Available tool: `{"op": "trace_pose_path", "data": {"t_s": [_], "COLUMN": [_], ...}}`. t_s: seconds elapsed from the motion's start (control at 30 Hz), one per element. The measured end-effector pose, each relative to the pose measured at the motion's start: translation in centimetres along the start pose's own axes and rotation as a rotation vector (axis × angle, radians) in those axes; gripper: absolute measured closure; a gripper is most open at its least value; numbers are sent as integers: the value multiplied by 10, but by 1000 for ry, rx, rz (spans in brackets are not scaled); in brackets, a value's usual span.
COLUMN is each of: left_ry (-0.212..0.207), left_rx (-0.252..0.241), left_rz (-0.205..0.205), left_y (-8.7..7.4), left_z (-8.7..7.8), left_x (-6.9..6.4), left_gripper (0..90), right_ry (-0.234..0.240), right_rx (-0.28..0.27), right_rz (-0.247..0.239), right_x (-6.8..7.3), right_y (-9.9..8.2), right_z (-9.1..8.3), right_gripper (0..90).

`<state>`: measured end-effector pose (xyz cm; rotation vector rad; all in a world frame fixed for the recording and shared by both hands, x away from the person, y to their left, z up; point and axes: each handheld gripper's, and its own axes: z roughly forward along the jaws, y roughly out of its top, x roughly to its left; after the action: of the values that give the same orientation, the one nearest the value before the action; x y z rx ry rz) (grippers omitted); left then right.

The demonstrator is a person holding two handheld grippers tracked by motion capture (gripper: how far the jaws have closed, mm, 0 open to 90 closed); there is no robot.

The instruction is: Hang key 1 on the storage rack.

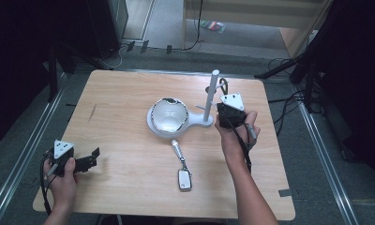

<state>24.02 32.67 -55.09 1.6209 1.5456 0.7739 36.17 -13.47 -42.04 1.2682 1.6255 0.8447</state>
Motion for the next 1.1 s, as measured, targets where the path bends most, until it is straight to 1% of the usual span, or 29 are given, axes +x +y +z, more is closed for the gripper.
{"op": "trace_pose_path", "data": {"t_s": [0.13,0.17,0.27,0.3,0.33,0.43,0.47,0.57,0.6,0.67,0.7,0.8,0.9,0.97,1.0,1.1], "left_ry": [0,1,0,1,1,2,2,2,2,2,2,2,2,2,3,3], "left_rx": [0,-1,0,-1,0,0,1,0,0,0,0,0,1,1,1,1], "left_rz": [0,-1,0,1,1,2,5,2,2,3,2,1,2,3,3,3], "left_y": [0,0,0,0,0,0,0,0,0,0,0,0,0,0,0,0], "left_z": [0,0,0,0,0,0,0,0,0,0,0,0,0,0,0,0], "left_x": [0,0,0,0,0,0,0,0,0,0,0,0,0,0,0,0], "left_gripper": [0,0,0,0,0,0,0,0,0,0,0,0,0,0,0,0], "right_ry": [17,34,53,66,86,100,98,116,132,169,172,163,172,186,191,229], "right_rx": [7,9,7,9,8,-3,-11,-13,-4,-9,-7,-11,11,39,52,90], "right_rz": [-3,0,-9,-7,-10,-27,-36,-25,-15,0,1,-15,-10,-1,4,27], "right_x": [3,3,4,4,4,4,4,2,1,0,0,-1,-3,-4,-5,-8], "right_y": [-3,-5,-7,-8,-9,-12,-13,-17,-18,-20,-21,-22,-23,-23,-23,-23], "right_z": [1,1,2,2,3,5,5,7,8,10,10,9,9,9,8,7], "right_gripper": [816,816,814,813,812,806,804,792,770,722,719,719,714,760,766,756]}}
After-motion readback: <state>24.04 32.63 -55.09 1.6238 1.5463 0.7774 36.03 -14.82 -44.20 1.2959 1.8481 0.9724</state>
